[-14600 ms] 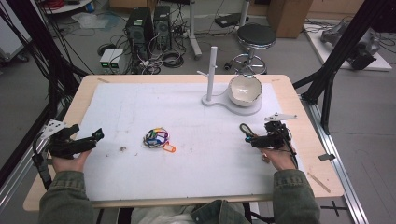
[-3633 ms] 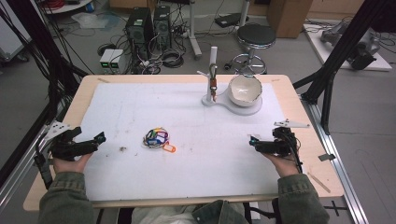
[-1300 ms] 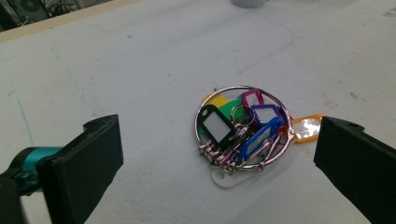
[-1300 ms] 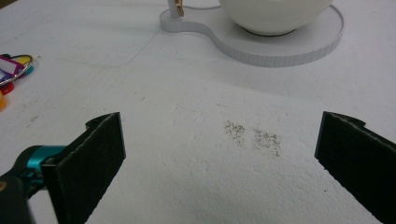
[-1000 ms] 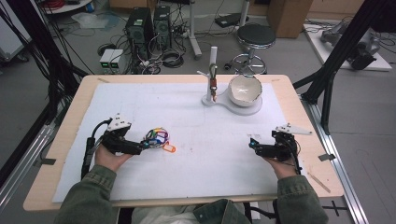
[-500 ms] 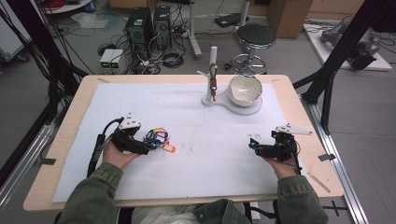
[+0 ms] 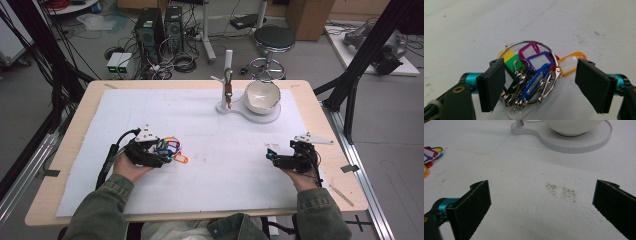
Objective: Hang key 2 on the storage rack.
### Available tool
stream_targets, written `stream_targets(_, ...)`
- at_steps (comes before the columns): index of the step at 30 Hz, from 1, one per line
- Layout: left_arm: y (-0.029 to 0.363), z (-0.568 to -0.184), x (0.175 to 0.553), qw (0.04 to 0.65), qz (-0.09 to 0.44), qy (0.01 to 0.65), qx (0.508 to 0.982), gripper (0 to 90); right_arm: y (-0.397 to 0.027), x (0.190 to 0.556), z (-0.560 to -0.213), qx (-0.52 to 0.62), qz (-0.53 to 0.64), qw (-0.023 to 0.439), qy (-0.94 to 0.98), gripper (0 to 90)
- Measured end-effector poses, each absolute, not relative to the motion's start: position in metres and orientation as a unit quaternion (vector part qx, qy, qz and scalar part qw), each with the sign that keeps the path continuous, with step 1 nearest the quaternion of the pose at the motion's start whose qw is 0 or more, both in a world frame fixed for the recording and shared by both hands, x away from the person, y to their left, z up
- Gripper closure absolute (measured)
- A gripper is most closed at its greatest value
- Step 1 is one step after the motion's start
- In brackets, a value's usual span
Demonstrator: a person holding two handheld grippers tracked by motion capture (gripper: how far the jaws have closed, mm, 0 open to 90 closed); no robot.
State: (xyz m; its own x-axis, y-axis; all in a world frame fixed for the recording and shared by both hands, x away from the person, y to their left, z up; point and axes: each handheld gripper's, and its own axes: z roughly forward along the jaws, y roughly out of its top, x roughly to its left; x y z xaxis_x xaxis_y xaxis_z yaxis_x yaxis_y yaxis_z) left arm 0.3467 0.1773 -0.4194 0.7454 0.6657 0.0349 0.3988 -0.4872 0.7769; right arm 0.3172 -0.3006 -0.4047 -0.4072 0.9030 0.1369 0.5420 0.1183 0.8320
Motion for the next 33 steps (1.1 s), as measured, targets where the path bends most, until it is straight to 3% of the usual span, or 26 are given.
stream_targets(14,0.1733,-0.4238,0.3462,0.375,0.166,0.31,0.858,36.5,-0.3003,0.3176,-0.4056,0.503,0.431,0.207,0.72,0.9)
stream_targets(20,0.1737,-0.4258,0.3468,0.344,0.19,0.32,0.862,53.6,-0.3006,0.3179,-0.4058,0.503,0.432,0.207,0.72,0.9)
stream_targets(21,0.174,-0.4262,0.3469,0.34,0.194,0.318,0.864,61.5,-0.3008,0.318,-0.4059,0.503,0.431,0.208,0.72,0.9)
stream_targets(33,0.1693,-0.4249,0.3446,0.338,0.199,0.303,0.869,74.2,-0.3014,0.3182,-0.4061,0.504,0.432,0.208,0.719,1.0)
